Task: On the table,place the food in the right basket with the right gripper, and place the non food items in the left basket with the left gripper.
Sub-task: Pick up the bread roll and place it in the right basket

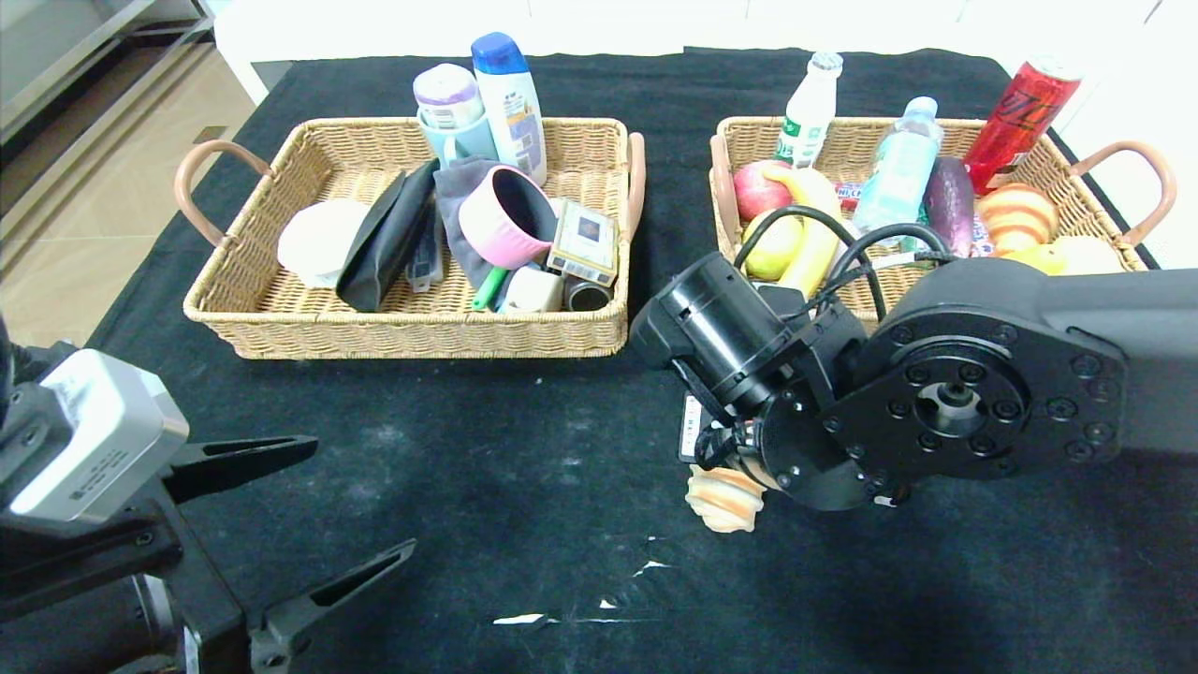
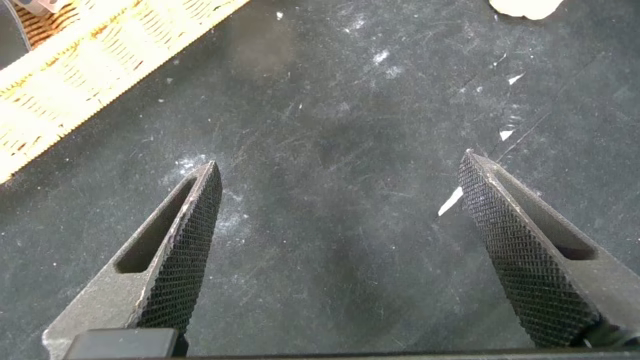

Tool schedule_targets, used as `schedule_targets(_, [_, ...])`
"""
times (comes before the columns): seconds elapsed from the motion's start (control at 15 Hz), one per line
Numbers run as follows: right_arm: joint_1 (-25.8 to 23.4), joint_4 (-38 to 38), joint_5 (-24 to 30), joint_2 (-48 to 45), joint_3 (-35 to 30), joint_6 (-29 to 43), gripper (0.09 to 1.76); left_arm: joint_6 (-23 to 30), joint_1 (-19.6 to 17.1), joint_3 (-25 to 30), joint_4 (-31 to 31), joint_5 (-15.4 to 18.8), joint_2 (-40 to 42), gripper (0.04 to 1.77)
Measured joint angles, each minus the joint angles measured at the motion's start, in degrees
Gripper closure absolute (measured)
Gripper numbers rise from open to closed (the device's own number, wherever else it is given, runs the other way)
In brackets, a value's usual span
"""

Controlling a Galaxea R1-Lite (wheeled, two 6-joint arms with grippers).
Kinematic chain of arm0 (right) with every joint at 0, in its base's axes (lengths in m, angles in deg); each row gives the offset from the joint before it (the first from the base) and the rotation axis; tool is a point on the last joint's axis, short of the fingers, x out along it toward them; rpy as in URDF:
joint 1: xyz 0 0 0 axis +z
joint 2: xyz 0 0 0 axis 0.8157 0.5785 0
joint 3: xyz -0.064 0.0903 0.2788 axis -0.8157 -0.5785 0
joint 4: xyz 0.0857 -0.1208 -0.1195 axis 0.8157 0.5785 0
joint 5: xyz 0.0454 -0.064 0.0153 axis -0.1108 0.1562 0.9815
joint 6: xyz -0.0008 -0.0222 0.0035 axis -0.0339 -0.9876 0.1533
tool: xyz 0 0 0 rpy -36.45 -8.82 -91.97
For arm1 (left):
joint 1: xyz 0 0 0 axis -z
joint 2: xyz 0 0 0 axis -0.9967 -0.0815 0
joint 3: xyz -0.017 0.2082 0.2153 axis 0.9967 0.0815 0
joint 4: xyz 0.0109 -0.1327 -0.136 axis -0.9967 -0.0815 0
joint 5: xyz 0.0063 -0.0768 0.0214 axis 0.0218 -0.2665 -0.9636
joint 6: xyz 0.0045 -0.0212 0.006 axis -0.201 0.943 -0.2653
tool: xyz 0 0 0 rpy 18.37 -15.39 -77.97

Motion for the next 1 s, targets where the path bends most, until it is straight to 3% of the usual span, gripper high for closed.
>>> schedule_targets(0.2, [-0.1, 0.0, 0.1, 0.2, -0.1, 0.0, 1.3, 0.0, 0.0, 0.1, 0.0, 0.0, -0.2, 0.09])
schedule_targets(1.0, [-0.2, 0.0, -0.1, 1.1, -0.3, -0.1, 1.36, 0.1, 0.0, 0.3, 0.0, 0.0, -1.0, 0.09])
